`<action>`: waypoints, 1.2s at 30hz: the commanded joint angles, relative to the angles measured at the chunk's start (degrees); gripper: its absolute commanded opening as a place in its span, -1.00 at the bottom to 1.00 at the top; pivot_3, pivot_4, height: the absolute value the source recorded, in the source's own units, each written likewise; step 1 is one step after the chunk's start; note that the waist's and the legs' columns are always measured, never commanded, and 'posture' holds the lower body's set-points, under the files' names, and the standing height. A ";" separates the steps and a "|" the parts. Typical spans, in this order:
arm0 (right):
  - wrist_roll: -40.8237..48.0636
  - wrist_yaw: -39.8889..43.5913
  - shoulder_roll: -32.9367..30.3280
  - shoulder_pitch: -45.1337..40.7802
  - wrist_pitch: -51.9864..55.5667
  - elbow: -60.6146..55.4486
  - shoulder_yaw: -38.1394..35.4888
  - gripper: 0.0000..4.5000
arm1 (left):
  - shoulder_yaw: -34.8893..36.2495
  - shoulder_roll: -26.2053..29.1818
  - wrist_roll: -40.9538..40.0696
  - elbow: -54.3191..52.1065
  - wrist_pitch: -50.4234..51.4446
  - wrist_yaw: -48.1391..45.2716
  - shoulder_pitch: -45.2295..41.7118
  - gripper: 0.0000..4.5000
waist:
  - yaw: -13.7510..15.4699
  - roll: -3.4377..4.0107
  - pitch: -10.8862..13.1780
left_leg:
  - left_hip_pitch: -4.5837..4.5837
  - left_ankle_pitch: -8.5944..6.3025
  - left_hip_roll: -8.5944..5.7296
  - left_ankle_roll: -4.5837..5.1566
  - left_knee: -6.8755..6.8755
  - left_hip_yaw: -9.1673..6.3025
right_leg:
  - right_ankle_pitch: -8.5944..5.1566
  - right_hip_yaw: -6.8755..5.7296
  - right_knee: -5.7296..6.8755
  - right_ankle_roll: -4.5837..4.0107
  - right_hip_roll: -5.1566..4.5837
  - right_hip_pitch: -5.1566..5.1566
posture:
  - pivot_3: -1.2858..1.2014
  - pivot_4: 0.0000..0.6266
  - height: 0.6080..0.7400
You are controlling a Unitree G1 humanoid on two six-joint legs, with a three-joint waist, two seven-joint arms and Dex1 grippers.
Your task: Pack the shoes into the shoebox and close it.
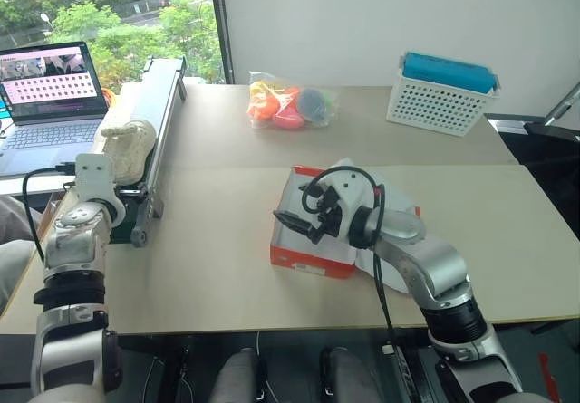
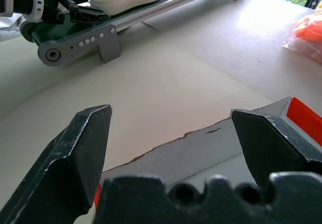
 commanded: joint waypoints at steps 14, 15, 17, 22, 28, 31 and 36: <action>0.69 -1.47 0.04 -1.27 -0.17 -1.54 -4.53 1.00 | -0.29 -1.53 -1.16 0.47 -0.97 -1.02 -2.92 0.24 | 0.88 0.01 -0.01 | 0.07 -0.03 -0.01 0.06 -0.02 -0.04 | 0.02 -0.01 0.05 -0.04 -0.02 0.05 | 0.03 -0.52 0.38; 0.73 -1.53 0.09 -1.32 -0.16 -1.53 -4.63 1.00 | 0.00 -1.76 -1.43 0.22 -1.11 -0.87 -3.08 0.24 | 0.97 0.01 -0.01 | 0.07 -0.03 -0.01 0.06 -0.02 -0.04 | 0.02 -0.02 0.04 -0.04 -0.02 0.06 | 0.03 -0.52 0.38; 0.81 -1.63 0.19 -1.43 -0.10 -1.53 -4.83 1.00 | 0.92 -2.60 -2.41 -0.95 -2.15 -0.74 -3.43 0.24 | 1.24 0.01 -0.01 | 0.07 -0.04 -0.02 0.07 -0.01 -0.04 | 0.02 -0.02 0.03 -0.04 -0.03 0.06 | 0.03 -0.52 0.38; 0.15 -4.13 1.57 -2.58 -0.15 0.65 -6.39 1.00 | 6.13 -9.47 -13.27 -12.15 -1.44 -3.74 -5.05 0.24 | 1.65 -0.18 0.09 | -0.14 0.04 -0.04 -0.06 0.04 -0.10 | 0.02 -0.11 -0.05 -0.03 -0.10 0.01 | 0.03 -0.52 0.38; 13.12 -20.28 15.49 -13.30 10.26 14.23 -26.25 1.00 | 2.60 -18.85 -24.13 -25.68 9.00 -4.21 -5.28 0.24 | 0.61 -0.34 0.15 | -0.49 0.20 -0.04 -0.28 0.09 0.03 | 0.08 -0.03 0.00 -0.04 -0.07 -0.38 | 0.03 -0.52 0.38; 22.15 -26.39 21.71 -18.44 17.00 18.16 -35.21 1.00 | -1.68 -22.06 -25.02 -29.63 11.77 -4.20 -4.57 0.24 | 0.38 -0.34 0.15 | -0.50 0.24 -0.02 -0.34 0.04 0.01 | 0.09 -0.05 0.05 -0.06 -0.01 -0.42 | 0.03 -0.52 0.38; 27.77 -30.22 24.47 -21.53 21.45 19.26 -37.48 1.00 | -6.75 -25.55 -25.51 -33.08 14.33 -4.30 -3.53 0.24 | -0.26 -0.32 0.16 | -0.53 0.19 -0.04 -0.21 0.00 0.07 | 0.10 0.00 0.10 -0.08 0.04 -0.46 | 0.03 -0.52 0.38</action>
